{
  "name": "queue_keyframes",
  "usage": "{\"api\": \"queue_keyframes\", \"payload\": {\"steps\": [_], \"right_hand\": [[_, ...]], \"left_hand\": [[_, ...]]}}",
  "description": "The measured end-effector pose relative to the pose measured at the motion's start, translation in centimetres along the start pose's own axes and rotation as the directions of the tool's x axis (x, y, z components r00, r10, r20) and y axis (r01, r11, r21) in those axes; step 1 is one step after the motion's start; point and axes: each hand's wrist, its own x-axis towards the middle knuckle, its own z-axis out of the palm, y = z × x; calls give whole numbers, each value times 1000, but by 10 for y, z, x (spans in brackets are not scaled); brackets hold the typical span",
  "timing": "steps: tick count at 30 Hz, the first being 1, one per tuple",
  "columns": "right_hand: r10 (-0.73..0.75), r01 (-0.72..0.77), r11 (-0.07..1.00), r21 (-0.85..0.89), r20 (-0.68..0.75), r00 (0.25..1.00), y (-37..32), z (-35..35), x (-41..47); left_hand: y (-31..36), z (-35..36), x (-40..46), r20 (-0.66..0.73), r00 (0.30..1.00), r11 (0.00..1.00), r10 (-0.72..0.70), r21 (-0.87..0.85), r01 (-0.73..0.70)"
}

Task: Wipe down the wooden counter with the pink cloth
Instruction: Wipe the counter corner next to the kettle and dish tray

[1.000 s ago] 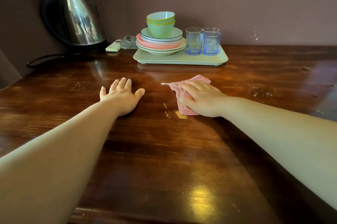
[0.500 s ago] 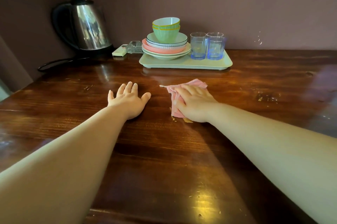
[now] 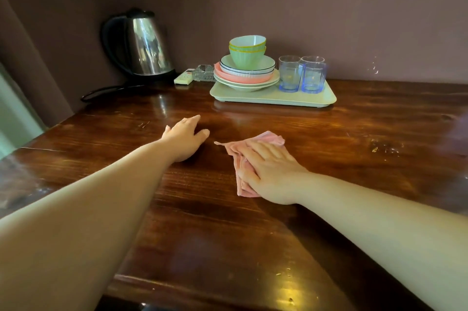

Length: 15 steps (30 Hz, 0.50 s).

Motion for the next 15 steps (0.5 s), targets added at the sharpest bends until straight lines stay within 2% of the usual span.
{"api": "queue_keyframes", "payload": {"steps": [6,8,11,15], "right_hand": [[101,-102,995,-13,-27,994,-16,-13,35],[75,-76,997,-4,-21,997,-22,-9,31],[-19,19,1000,-18,10,1000,-25,4,15],[17,-17,1000,6,5,1000,-38,-5,32]], "left_hand": [[3,2,-23,18,993,992,121,-43,-120],[5,3,-29,35,991,991,131,-27,-130],[-4,2,-39,14,995,992,103,-69,-102],[-12,-4,-52,-25,999,999,48,18,-47]]}}
